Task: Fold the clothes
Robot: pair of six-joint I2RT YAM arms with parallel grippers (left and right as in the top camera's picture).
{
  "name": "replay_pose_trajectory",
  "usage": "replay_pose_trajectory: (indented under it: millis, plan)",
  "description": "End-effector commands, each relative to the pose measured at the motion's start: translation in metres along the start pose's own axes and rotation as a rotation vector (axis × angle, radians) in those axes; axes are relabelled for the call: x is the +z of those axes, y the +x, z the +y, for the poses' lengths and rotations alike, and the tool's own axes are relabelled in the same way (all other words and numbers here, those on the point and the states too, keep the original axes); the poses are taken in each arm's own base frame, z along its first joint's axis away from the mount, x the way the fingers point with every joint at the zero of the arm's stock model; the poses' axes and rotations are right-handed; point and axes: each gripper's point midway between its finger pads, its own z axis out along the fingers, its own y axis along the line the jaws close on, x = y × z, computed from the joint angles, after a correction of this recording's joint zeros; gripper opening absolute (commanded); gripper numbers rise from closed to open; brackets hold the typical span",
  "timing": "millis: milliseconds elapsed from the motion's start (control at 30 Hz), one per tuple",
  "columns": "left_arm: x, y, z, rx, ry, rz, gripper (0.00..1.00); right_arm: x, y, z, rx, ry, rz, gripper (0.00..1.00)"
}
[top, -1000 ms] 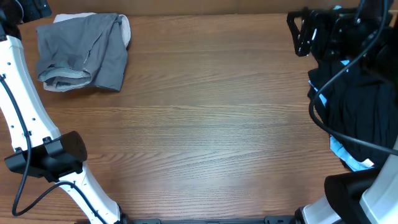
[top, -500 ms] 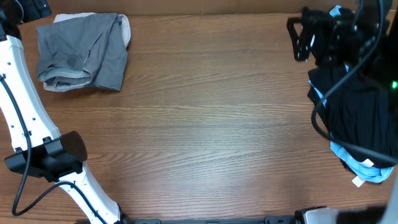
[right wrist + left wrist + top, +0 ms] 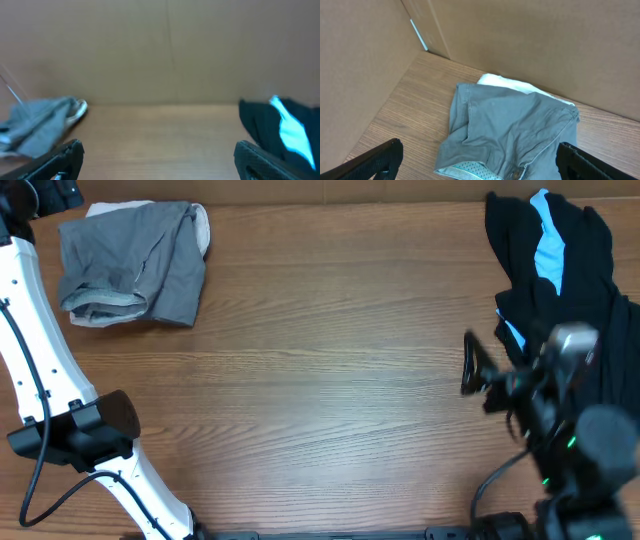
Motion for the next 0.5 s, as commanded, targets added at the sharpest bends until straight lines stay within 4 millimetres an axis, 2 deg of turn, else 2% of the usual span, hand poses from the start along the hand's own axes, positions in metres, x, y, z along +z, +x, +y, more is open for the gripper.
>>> replay_pose_trajectory:
  millis: [0,100,200,467]
  plan:
    - [-0.001,-0.001,-0.002,-0.017,0.006,-0.004,1.00,-0.005,0.050,-0.015,-0.001,0.030,-0.036,1.00]
    - [-0.001,-0.001,-0.002,-0.017,0.006,-0.003,1.00,-0.005,0.084,-0.020,-0.003,0.027,-0.063,1.00]
    - [-0.001,-0.001,-0.002,-0.017,0.006,-0.003,1.00,-0.002,0.111,-0.024,-0.003,0.026,-0.072,1.00]
    - [-0.001,-0.001,-0.002,-0.017,0.006,-0.003,1.00,0.001,0.150,-0.030,-0.002,0.029,-0.056,1.00]
